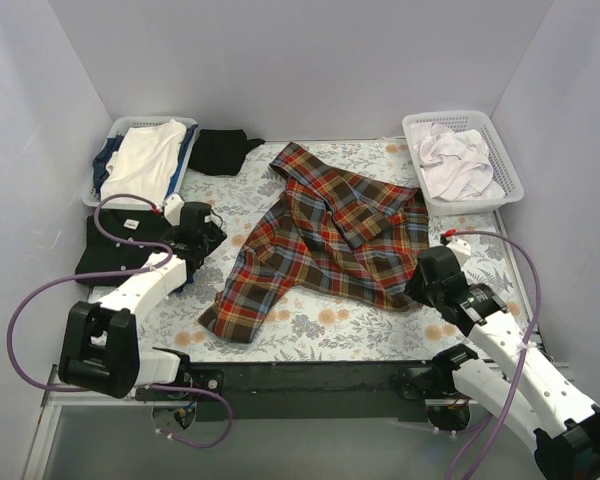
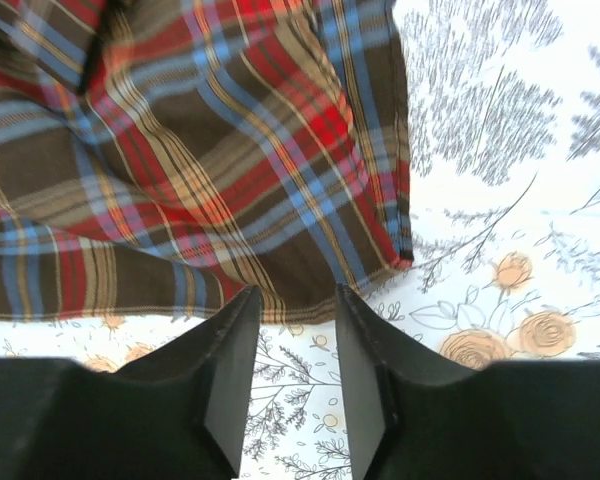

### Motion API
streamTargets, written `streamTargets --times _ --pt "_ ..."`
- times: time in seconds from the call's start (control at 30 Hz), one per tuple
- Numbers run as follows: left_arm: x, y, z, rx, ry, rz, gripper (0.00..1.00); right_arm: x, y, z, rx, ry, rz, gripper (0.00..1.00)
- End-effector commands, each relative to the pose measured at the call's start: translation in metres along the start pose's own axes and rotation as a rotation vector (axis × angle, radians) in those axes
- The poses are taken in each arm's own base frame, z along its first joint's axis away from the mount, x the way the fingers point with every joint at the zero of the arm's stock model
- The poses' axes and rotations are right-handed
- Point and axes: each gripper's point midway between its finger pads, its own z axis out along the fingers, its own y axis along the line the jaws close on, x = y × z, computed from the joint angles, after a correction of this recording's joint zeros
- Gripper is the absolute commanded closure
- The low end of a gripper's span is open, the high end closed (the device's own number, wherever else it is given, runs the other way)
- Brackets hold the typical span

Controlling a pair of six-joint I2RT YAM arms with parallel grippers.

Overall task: Fold and stack the long sleeve shirts
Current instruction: Flatten the shirt out

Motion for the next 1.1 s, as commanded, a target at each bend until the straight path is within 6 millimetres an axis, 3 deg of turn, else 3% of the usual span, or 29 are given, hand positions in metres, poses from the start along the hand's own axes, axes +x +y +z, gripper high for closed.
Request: streamTargets --times 0.0,0.07,0.2,0.23,0.33,0.47,0.57,0.63,0.67,0.7,0.77,0.83,0.87,0.9,0.93,0.97,1.07 --pt "0.008 -0.023 0.011 0.073 0.041 0.051 0.54 -0.047 0.013 -0.015 0.035 -0.105 -0.033 0.53" --pt "0.015 -0.026 0.018 0.083 0.061 0.067 0.51 -0.058 0.025 -0.014 -0.001 -0.128 -0.054 0.45" --pt "0.034 -0.041 0.032 0.149 0.124 0.126 0.49 -0.085 0.086 0.003 -0.197 -0.183 -0.128 0.28" --pt "0.037 -0.042 0.034 0.154 0.131 0.137 0.49 -0.086 0.097 0.006 -0.224 -0.168 -0.132 0.27" --pt "0.046 -0.047 0.048 0.150 0.167 0.158 0.48 -0.089 0.134 0.039 -0.270 -0.114 -0.078 0.29" --pt "0.042 -0.052 0.053 0.146 0.149 0.147 0.47 -0.094 0.167 0.081 -0.360 -0.099 -0.019 0.30" --pt "0.032 -0.057 0.056 0.138 0.115 0.122 0.46 -0.086 0.172 0.127 -0.339 0.002 0.035 0.30" --pt "0.030 -0.067 0.052 0.169 0.123 0.100 0.45 -0.084 0.181 0.142 -0.348 0.040 0.054 0.30" --pt "0.030 -0.072 0.050 0.193 0.132 0.098 0.44 -0.094 0.193 0.150 -0.365 0.041 0.067 0.30" --pt "0.032 -0.075 0.049 0.213 0.147 0.112 0.44 -0.091 0.191 0.163 -0.349 0.064 0.089 0.33" --pt "0.038 -0.072 0.048 0.207 0.176 0.152 0.44 -0.103 0.203 0.178 -0.354 0.061 0.116 0.42" --pt "0.045 -0.065 0.049 0.182 0.218 0.189 0.44 -0.115 0.212 0.189 -0.347 0.069 0.142 0.63" --pt "0.047 -0.063 0.049 0.167 0.232 0.202 0.44 -0.126 0.217 0.194 -0.343 0.066 0.151 0.69" --pt "0.049 -0.061 0.051 0.159 0.242 0.214 0.44 -0.128 0.221 0.193 -0.363 0.082 0.150 0.84" --pt "0.052 -0.060 0.052 0.156 0.254 0.224 0.44 -0.131 0.218 0.197 -0.343 0.091 0.145 0.90" --pt "0.052 -0.060 0.052 0.150 0.265 0.235 0.44 -0.149 0.227 0.193 -0.357 0.062 0.145 0.97" --pt "0.059 -0.060 0.053 0.151 0.303 0.249 0.44 -0.177 0.226 0.194 -0.349 0.020 0.130 0.99"
